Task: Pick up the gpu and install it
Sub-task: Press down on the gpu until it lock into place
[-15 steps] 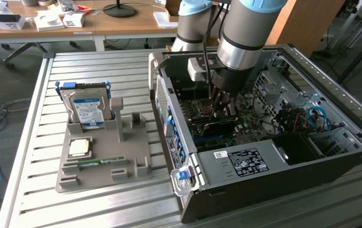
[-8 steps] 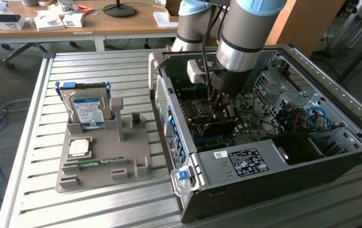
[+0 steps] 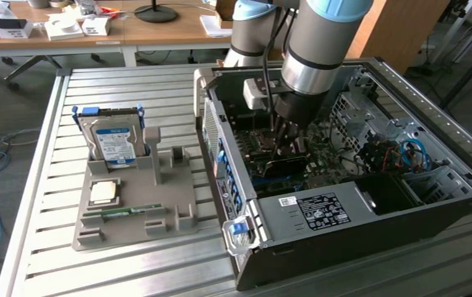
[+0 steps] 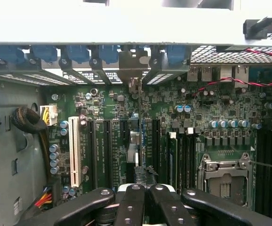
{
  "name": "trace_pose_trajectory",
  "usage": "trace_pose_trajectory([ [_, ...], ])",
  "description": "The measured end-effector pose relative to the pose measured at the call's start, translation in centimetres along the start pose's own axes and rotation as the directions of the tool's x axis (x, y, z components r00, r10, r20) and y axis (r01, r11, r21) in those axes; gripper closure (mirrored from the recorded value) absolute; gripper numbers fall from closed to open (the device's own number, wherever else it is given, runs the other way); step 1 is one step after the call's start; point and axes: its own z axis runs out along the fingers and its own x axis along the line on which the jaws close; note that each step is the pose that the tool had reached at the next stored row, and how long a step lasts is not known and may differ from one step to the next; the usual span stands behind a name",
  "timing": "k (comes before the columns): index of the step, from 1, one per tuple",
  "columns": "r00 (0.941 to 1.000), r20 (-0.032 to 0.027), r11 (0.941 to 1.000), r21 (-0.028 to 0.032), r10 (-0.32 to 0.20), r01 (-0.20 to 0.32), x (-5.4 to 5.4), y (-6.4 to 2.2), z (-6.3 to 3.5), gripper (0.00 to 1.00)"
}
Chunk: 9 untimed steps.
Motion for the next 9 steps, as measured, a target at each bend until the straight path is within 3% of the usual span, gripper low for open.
trace_pose_trajectory([
  [9, 1.0, -0.0002, 1.0, -0.0001, 0.0, 0.0, 0.04, 0.1, 0.26, 0.89],
])
